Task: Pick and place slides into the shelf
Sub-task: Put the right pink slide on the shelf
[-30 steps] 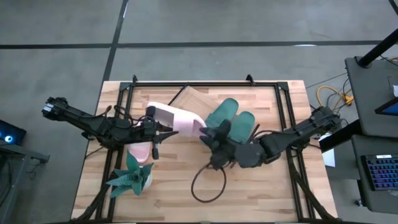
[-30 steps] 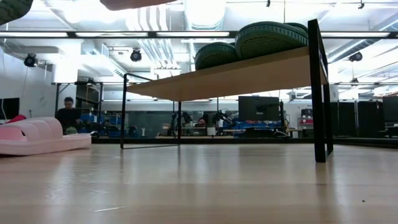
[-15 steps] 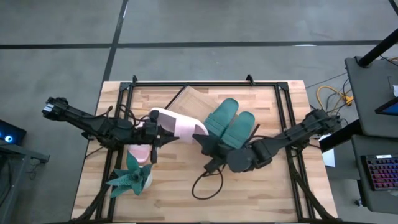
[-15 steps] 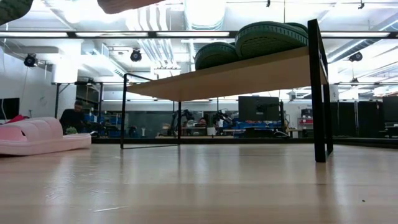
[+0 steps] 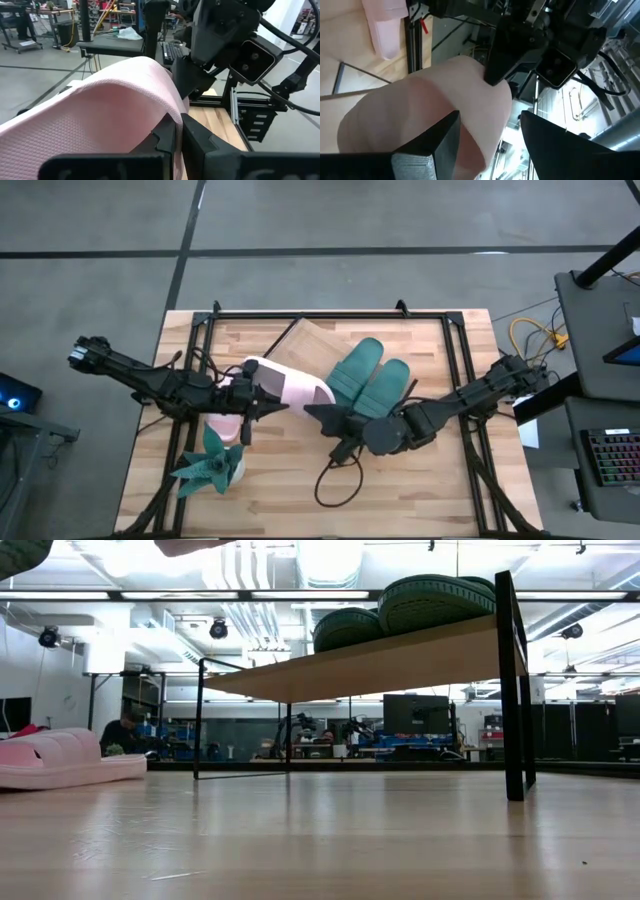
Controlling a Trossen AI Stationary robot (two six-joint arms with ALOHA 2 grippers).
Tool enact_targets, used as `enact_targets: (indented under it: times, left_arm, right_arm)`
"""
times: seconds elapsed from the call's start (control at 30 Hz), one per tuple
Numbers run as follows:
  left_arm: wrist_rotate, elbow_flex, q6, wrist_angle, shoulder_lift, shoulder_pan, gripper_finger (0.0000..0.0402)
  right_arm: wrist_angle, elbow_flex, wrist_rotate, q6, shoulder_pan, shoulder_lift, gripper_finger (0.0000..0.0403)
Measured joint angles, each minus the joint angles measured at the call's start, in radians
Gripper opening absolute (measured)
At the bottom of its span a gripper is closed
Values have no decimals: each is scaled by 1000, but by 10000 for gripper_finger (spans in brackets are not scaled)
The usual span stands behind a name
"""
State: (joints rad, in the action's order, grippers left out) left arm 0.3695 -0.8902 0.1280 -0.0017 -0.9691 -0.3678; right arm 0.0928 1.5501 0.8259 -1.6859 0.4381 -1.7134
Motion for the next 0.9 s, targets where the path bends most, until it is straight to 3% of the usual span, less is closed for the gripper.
enact_targets:
  times: [0.4,0.73,0.9]
  left_arm:
    - [-18,-26,-34,44,-11,2,0]
    - [-22,-71,-34,52,-117,2,0]
    - [-19,-112,-87,49,-139,2,0]
  right_arm:
    - [54,1,61,2,-28,2,201]
    - [11,-2,-20,14,-27,0,201]
    - [-21,-2,13,46,-23,1,180]
